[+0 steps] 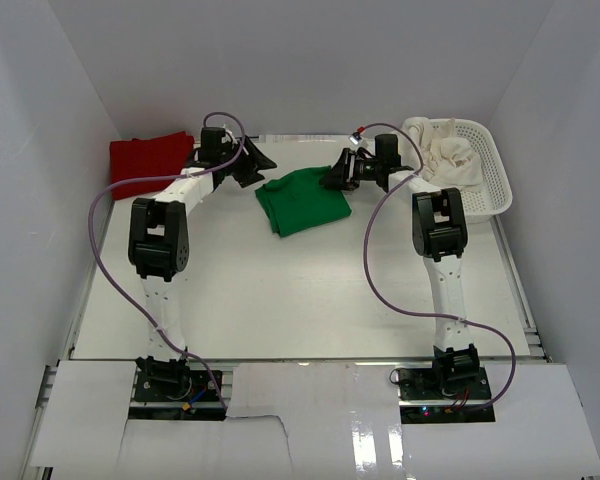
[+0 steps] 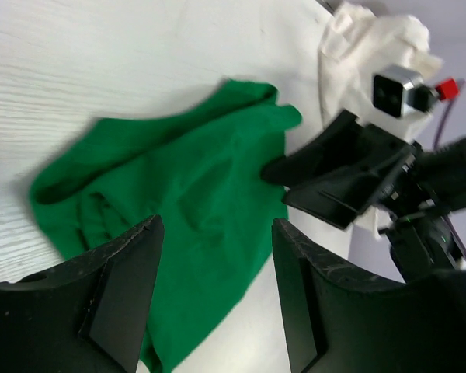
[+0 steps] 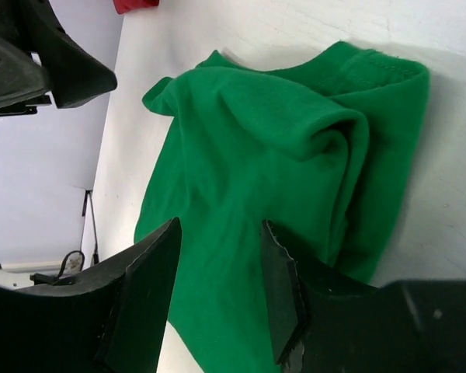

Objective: Fold and stack the t-shirts
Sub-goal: Fold the long partially folded tshirt into a neat square, then smooth out wrinkles on the folded tshirt

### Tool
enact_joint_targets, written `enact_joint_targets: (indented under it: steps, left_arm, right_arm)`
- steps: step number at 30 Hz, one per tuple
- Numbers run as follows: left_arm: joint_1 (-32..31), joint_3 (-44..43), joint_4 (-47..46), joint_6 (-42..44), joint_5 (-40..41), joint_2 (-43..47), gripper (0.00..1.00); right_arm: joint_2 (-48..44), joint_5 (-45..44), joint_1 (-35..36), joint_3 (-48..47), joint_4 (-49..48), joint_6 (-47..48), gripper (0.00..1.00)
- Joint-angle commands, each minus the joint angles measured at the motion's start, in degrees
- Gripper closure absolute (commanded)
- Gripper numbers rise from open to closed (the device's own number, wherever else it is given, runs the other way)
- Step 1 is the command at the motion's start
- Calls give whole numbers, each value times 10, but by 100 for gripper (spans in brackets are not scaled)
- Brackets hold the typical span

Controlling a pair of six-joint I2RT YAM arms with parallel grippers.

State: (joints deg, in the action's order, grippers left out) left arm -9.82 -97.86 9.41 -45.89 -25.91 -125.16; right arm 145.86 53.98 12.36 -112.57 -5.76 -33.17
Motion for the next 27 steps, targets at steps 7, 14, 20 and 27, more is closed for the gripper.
enact_joint_targets:
  steps: [7, 14, 20, 27]
  left_arm:
    - [-25, -29, -29, 44, -160, -21, 32]
    - [-31, -46, -9, 66, -185, -40, 32]
    - [-45, -61, 23, 88, -193, -55, 33]
    - [-70, -23, 46, 122, -182, -43, 33]
  right_arm:
    - [-16, -10, 6, -6, 48, 40, 92]
    - [-15, -27, 20, 22, 73, 64, 92]
    - [-37, -51, 28, 81, 70, 86, 92]
    - [-92, -91, 30, 192, 68, 117, 92]
